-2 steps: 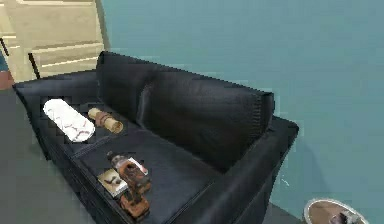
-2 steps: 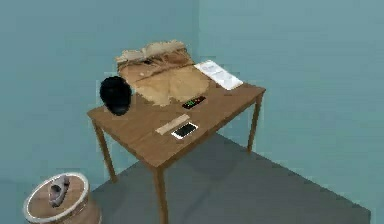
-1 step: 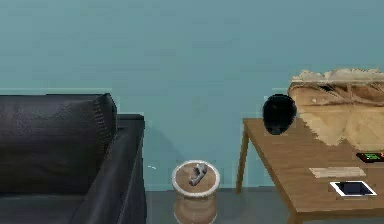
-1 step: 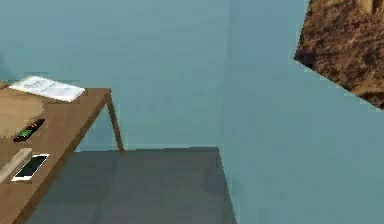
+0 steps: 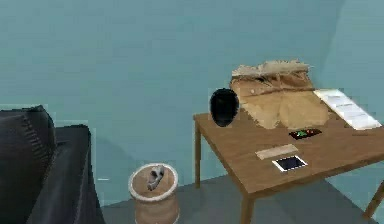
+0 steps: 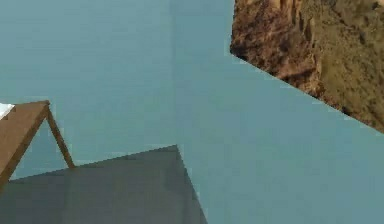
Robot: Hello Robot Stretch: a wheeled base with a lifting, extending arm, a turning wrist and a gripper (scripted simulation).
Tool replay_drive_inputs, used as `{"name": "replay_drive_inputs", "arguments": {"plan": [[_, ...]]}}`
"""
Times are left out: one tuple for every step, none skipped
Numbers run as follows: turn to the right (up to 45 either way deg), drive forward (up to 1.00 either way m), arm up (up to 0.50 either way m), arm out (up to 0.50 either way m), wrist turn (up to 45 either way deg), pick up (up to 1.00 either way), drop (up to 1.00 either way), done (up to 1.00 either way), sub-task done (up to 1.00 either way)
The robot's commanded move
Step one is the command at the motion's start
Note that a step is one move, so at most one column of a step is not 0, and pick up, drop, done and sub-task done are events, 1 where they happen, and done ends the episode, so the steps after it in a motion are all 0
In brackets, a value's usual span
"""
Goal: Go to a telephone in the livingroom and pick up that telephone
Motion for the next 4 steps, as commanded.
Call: {"name": "replay_drive_inputs", "arguments": {"plan": [[0.0,0.40,0.00,0.00,0.0,0.00,0.00,0.00,0.00],[-36.0,0.00,0.00,0.00,0.0,0.00,0.00,0.00,0.00],[0.0,0.00,0.50,0.00,0.0,0.00,0.00,0.00,0.00],[0.0,0.00,0.32,0.00,0.0,0.00,0.00,0.00,0.00]]}}
